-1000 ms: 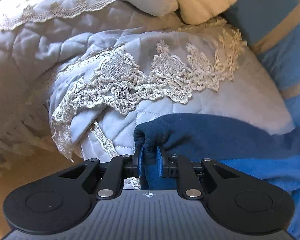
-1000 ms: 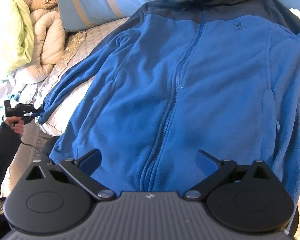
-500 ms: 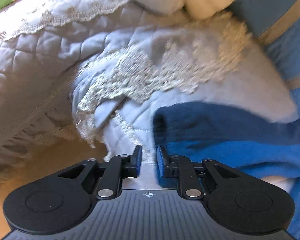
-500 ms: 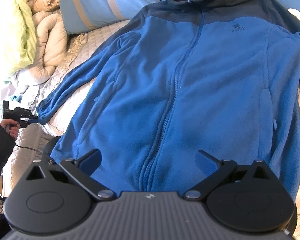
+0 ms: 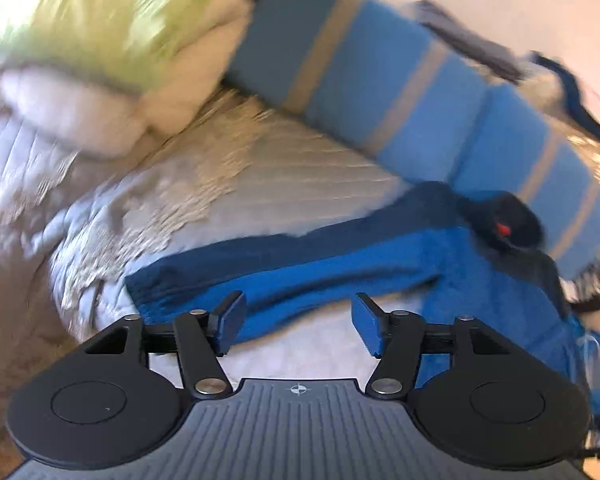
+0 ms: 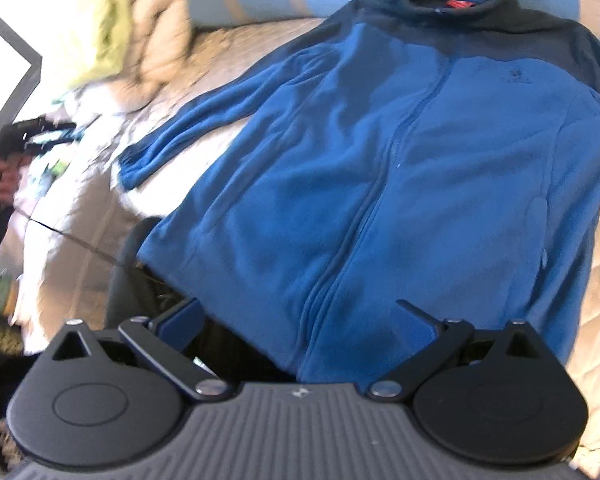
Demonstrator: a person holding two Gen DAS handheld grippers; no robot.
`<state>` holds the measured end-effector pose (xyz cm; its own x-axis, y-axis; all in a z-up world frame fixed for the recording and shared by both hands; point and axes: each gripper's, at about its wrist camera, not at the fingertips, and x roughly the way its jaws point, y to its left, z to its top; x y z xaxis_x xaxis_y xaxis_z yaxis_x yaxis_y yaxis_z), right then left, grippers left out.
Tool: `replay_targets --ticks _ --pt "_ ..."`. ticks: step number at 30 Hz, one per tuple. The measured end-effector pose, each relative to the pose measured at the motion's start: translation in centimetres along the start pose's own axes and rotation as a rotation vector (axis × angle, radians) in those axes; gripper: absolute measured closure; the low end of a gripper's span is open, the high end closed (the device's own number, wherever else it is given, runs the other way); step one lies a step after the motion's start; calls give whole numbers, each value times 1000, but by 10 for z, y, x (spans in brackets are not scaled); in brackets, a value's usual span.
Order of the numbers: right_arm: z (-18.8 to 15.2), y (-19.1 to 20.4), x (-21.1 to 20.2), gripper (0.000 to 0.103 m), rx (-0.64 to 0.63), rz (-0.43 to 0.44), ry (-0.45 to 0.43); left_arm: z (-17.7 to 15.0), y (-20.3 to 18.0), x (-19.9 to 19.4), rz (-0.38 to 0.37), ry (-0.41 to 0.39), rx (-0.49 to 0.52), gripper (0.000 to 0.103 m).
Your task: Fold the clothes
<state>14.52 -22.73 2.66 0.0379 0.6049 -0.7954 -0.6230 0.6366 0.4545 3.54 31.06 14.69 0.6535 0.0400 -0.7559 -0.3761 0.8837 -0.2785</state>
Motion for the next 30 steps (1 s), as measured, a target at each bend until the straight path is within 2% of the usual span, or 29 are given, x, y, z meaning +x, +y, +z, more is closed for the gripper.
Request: replay_targets --ticks 2,5,8,11,13,17,23,26,30 --pt "-3 -2 -20 0 -17 13 -4 1 -14 -14 -32 -28 20 41" --pt "-2 -3 -53 0 -28 -17 -76 3 -33 -25 -68 -68 31 40" --pt "6 -1 -84 0 -27 -89 -199 -1 -53 -23 -83 -89 54 32" --pt "17 3 -102 0 -59 -157 -283 -9 -74 -8 -109 -101 134 24" --pt "26 6 -106 0 -94 -213 -323 -15 -87 6 -128 -111 176 23" --pt "41 6 -97 0 -135 -269 -377 -24 -106 47 -130 -106 242 18" --pt "59 -8 -49 0 -110 -290 -460 -33 -121 118 -135 -83 286 18" --pt "68 -9 -21 0 -116 -302 -467 -38 -127 152 -112 -91 359 18" --pt "77 -9 11 0 -108 -262 -443 -48 -132 190 -49 -113 486 18"
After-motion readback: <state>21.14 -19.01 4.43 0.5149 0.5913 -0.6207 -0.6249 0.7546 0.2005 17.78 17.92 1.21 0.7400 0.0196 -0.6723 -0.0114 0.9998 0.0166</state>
